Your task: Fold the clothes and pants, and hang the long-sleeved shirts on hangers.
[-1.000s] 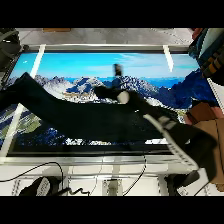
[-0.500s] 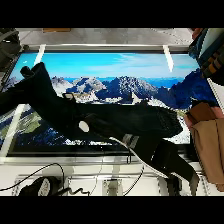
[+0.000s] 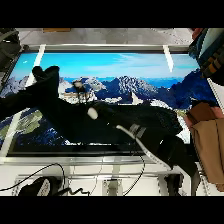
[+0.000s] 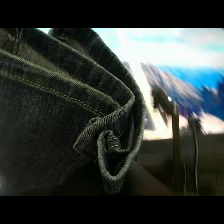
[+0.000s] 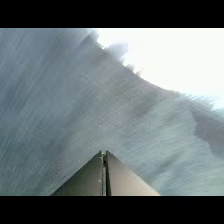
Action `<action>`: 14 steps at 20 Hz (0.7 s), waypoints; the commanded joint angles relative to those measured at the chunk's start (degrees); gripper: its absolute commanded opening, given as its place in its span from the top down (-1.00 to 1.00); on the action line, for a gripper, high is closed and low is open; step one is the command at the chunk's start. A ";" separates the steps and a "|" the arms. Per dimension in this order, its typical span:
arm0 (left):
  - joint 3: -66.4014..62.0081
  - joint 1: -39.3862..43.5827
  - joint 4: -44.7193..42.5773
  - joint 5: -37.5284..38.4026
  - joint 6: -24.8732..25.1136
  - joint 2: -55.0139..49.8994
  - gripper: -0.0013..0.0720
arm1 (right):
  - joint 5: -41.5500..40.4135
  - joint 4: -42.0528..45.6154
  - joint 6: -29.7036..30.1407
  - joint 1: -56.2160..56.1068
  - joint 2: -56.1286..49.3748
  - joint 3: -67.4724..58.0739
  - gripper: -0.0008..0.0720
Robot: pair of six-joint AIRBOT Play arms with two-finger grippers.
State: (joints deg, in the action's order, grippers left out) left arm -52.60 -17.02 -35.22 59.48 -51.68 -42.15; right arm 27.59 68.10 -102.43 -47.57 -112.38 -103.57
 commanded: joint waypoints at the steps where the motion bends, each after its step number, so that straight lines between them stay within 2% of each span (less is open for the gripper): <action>1: 0.07 5.70 -0.09 3.26 -0.07 -2.08 0.89 | 0.70 -0.72 0.02 8.39 2.93 -0.09 0.88; 7: 2.99 20.83 -0.07 3.41 -1.11 -10.67 0.87 | 2.36 -0.22 0.04 20.52 10.43 -0.11 0.88; 8: 3.30 23.43 -0.07 3.67 -1.42 -12.35 0.48 | 3.28 -0.20 0.07 22.21 11.98 -0.11 0.88; 9: 3.28 25.94 0.20 4.24 -2.45 -14.03 -0.61 | 4.35 -0.07 0.09 23.71 13.46 -0.11 0.88; 10: 3.26 27.93 0.68 4.20 -3.91 -15.21 -0.94 | 5.35 0.33 0.13 24.90 14.69 -0.11 0.87; 14: 2.58 28.74 2.62 4.28 -4.07 -15.72 -0.97 | 9.38 1.68 3.89 28.35 18.45 -0.07 0.87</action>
State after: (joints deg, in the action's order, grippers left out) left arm -49.69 10.13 -33.69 63.51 -55.11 -56.82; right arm 33.85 68.99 -101.10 -22.13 -96.71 -103.63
